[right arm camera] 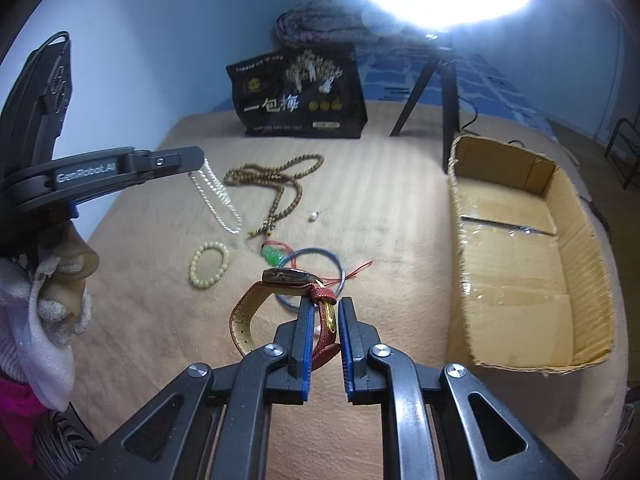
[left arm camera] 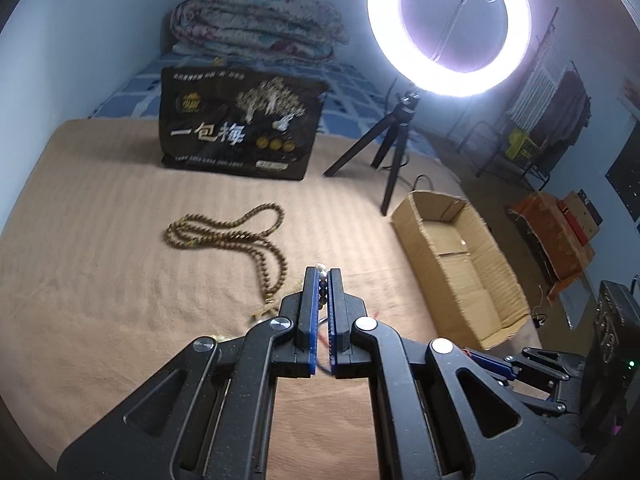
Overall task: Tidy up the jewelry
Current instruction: 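Lift the pearl necklace and watch and carry both over the cardboard box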
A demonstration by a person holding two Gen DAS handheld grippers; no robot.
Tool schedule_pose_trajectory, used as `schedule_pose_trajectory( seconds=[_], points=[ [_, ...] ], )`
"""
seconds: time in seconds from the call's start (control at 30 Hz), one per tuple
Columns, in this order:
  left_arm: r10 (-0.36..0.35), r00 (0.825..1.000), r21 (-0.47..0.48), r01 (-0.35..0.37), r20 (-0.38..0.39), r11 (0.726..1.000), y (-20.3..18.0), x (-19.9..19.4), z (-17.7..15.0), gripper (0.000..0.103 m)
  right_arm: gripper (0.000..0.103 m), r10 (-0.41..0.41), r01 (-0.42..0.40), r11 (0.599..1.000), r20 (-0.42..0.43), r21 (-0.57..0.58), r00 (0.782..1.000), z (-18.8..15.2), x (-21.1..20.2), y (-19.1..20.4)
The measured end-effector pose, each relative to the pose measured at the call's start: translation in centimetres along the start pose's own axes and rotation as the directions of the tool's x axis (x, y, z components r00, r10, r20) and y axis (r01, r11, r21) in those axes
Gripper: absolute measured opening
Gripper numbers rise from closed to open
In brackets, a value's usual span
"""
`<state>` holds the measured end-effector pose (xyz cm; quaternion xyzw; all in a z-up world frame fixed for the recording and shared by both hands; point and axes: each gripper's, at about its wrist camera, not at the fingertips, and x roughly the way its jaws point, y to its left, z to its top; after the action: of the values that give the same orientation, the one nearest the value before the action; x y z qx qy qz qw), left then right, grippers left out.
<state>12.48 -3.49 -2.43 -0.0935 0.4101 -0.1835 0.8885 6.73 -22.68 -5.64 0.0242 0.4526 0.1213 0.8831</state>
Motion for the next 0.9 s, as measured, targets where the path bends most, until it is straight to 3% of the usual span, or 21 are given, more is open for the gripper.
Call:
schedule_pose_trajectory(
  seconds=[0.43,0.9],
  points=[
    [-0.074,0.997,0.061,0.073,0.03,0.996,-5.8,-1.8,0.4,0.001,0.01,-0.082,0.077,0.994,0.06,0.075,0.995,0.4,-3.0,-5.2],
    [-0.184,0.983,0.117,0.182,0.011,0.976,-13.8,0.2,1.0,0.001,0.01,-0.18,0.16,0.967,0.083,0.201,0.98,0.7,-5.0,-12.4]
  ],
)
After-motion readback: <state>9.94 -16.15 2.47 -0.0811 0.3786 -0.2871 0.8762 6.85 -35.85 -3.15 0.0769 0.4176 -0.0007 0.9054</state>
